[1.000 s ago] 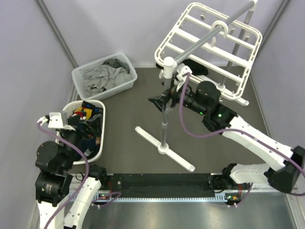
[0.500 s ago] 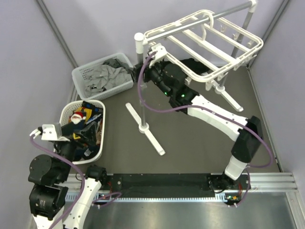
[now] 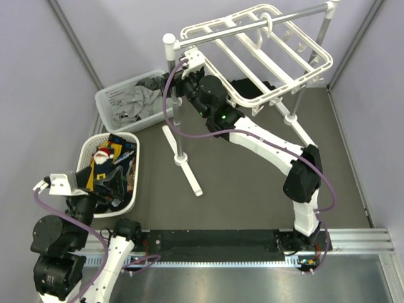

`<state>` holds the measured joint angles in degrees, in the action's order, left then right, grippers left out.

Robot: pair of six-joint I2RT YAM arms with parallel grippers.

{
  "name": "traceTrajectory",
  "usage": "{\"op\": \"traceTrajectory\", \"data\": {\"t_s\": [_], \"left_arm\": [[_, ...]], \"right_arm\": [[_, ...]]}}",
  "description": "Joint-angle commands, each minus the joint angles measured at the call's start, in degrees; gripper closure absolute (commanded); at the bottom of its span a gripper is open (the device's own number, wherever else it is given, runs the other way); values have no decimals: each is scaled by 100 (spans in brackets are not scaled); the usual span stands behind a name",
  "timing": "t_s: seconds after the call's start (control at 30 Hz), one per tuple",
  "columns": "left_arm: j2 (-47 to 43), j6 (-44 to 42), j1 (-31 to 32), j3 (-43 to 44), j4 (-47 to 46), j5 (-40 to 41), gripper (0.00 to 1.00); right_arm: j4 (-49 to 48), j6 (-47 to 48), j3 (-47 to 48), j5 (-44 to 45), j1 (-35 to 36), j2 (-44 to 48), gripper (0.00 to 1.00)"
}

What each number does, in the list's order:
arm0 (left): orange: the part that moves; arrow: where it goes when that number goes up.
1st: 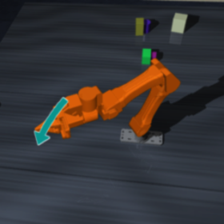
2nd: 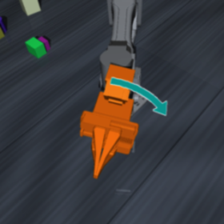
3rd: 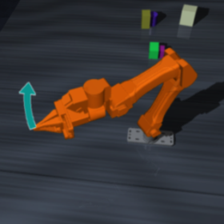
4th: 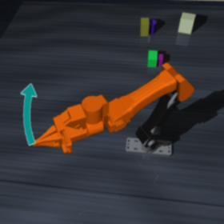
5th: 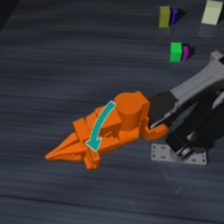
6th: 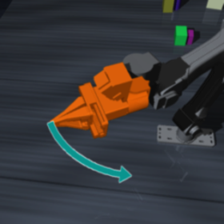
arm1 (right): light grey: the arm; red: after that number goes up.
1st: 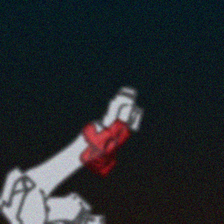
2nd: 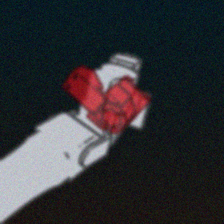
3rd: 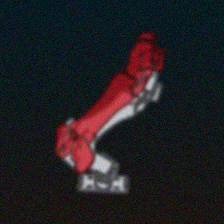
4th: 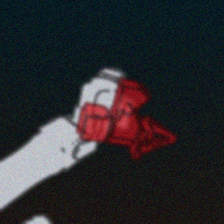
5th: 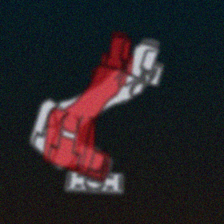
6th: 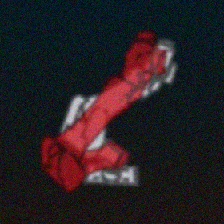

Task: Clip the socks to the hanger
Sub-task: Move the clothesline to the center of the board.

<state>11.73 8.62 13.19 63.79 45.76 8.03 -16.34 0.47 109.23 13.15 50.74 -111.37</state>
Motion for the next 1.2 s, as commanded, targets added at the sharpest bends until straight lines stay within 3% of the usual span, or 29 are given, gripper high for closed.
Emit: {"op": "traceTrajectory", "data": {"t_s": [0.0,0.23,0.4,0.77,0.9,1.17], "left_arm": [[-57,-19,34,99,-23,32,2],[-48,306,34,-59,-120,-109,2],[-4,394,34,-121,-137,-83,1],[277,667,34,-288,-15,84,1],[427,711,34,-323,109,190,1],[532,931,34,-543,-225,50,1]], "right_arm": [[25,76,-120,-198,252,572,1],[-63,-177,-1630,-339,401,1820,1],[280,-275,-2186,-672,428,2541,1],[1615,-311,-3451,-3027,428,3666,1],[2615,-276,-4021,-3905,428,4105,1],[3716,-424,-5218,-4022,428,5334,1]]}}
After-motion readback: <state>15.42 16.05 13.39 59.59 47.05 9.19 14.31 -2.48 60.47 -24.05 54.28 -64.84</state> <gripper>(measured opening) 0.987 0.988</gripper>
